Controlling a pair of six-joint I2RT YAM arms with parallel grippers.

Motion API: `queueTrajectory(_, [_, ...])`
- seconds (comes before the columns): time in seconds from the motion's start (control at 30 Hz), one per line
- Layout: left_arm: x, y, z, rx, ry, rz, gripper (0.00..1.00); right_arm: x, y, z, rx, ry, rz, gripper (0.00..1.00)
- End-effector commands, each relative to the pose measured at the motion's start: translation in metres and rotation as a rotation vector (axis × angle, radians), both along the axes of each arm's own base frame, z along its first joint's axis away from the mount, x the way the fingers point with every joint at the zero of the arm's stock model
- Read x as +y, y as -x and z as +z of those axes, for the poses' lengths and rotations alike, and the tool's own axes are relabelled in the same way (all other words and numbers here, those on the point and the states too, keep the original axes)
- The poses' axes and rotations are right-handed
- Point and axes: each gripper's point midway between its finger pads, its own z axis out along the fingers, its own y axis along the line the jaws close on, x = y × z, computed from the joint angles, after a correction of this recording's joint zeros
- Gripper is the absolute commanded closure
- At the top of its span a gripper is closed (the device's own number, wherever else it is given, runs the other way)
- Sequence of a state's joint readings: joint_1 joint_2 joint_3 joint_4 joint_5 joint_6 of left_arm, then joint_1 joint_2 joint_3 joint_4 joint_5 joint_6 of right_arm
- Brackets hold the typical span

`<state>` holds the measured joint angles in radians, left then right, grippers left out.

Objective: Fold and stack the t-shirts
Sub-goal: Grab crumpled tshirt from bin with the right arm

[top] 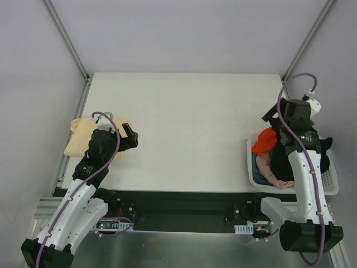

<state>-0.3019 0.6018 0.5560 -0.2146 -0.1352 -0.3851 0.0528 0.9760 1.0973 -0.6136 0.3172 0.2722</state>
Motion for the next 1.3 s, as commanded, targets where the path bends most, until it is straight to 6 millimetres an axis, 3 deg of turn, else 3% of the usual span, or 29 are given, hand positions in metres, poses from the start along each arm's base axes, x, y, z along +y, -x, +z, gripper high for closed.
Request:
queueTrajectory(0.0, [0.001,-0.003,0.008,-0.033,0.011,0.017,0.01,-0.049,0.022,0.000,0.050,-0.116,-0.166,0.03])
queueTrajectory(0.13, [0.000,-0.003,0.006,-0.022,0.016,0.013,0.01,-0.083,0.032,-0.015,0.132,-0.136,-0.275,0.03])
queueTrajectory(0.2, [0.001,-0.004,0.007,-0.021,0.009,0.017,0.01,-0.098,0.038,-0.031,0.203,-0.148,-0.335,0.02])
queueTrajectory(0.3, [0.003,-0.003,0.006,-0.021,0.007,0.030,0.01,-0.114,0.043,-0.057,0.277,-0.199,-0.386,0.01])
queueTrajectory(0.37, [0.003,-0.002,0.006,-0.024,0.012,0.032,0.01,-0.115,0.034,-0.068,0.280,-0.255,-0.358,0.06])
queueTrajectory(0.4, [0.003,-0.002,0.007,-0.026,0.013,0.028,0.01,-0.118,0.031,-0.077,0.292,-0.288,-0.360,0.14])
queueTrajectory(0.47, [0.003,-0.001,0.008,-0.030,0.014,0.028,0.01,-0.106,0.017,-0.085,0.261,-0.367,-0.288,0.19])
queueTrajectory(0.57, [0.005,-0.001,0.007,-0.032,0.009,0.041,0.01,-0.107,0.015,-0.094,0.276,-0.383,-0.303,0.37])
queueTrajectory(0.6, [0.005,-0.001,0.007,-0.031,0.013,0.043,0.01,-0.108,0.016,-0.095,0.275,-0.383,-0.320,0.54])
queueTrajectory(0.7, [0.004,-0.001,0.009,-0.035,0.015,0.034,0.01,-0.115,0.024,-0.085,0.238,-0.328,-0.364,0.81])
queueTrajectory(0.77, [0.005,-0.001,0.009,-0.036,0.012,0.040,0.01,-0.118,0.029,-0.067,0.168,-0.276,-0.370,0.94])
queueTrajectory(0.83, [0.005,-0.001,0.008,-0.034,0.014,0.043,0.01,-0.125,0.035,-0.052,0.122,-0.218,-0.400,0.99])
queueTrajectory(0.93, [0.003,-0.001,0.008,-0.027,0.021,0.030,0.01,-0.120,0.038,-0.016,0.000,-0.177,-0.378,0.99])
queueTrajectory(1.1, [0.008,-0.003,0.005,-0.023,0.013,0.064,0.01,-0.110,0.045,0.061,-0.235,-0.129,-0.353,0.99])
queueTrajectory(1.27, [0.004,-0.002,0.007,-0.024,0.020,0.045,0.01,-0.080,0.031,0.140,-0.462,-0.200,-0.204,0.99])
